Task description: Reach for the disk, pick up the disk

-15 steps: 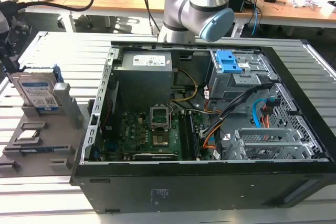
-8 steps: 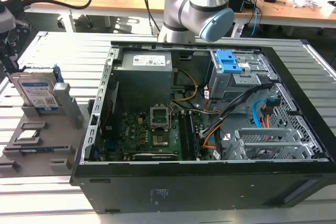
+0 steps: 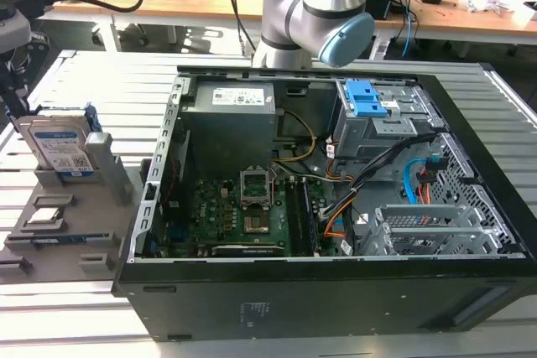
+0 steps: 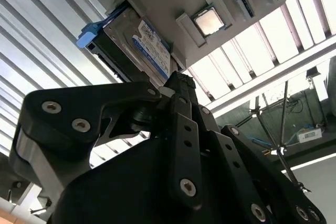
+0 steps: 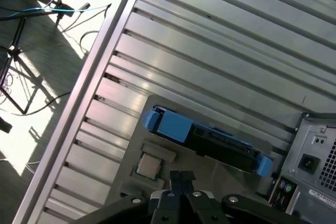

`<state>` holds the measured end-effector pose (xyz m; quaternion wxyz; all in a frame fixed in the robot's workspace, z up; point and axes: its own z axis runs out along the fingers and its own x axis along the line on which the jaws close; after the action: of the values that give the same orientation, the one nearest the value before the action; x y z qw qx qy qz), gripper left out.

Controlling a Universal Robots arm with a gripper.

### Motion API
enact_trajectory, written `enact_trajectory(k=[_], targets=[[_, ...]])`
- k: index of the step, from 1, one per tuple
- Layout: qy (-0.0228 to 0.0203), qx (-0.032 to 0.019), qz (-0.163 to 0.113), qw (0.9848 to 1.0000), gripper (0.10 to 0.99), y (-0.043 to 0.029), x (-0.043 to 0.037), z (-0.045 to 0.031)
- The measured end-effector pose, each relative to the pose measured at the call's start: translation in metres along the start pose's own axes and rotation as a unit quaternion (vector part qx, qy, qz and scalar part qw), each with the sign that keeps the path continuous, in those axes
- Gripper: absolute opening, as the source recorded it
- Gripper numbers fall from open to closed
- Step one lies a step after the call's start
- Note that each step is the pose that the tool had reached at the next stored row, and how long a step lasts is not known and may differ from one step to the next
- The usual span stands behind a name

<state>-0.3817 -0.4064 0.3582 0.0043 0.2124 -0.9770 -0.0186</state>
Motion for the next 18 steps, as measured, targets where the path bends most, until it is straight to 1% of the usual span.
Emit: enact_trajectory(k=[5, 7, 10, 18], targets=[[0.001, 0.0, -0.025, 0.9997, 0.106, 0.0, 0.0, 0.0], [0.0015, 0.0, -0.037, 0.9993, 0.106, 0.0, 0.0, 0.0], [0.0019, 0.0, -0.049, 0.9988, 0.106, 0.0, 0.0, 0.0], [0.0032, 0.0, -0.083, 0.9966, 0.106, -0.0001, -0.0002, 0.0]])
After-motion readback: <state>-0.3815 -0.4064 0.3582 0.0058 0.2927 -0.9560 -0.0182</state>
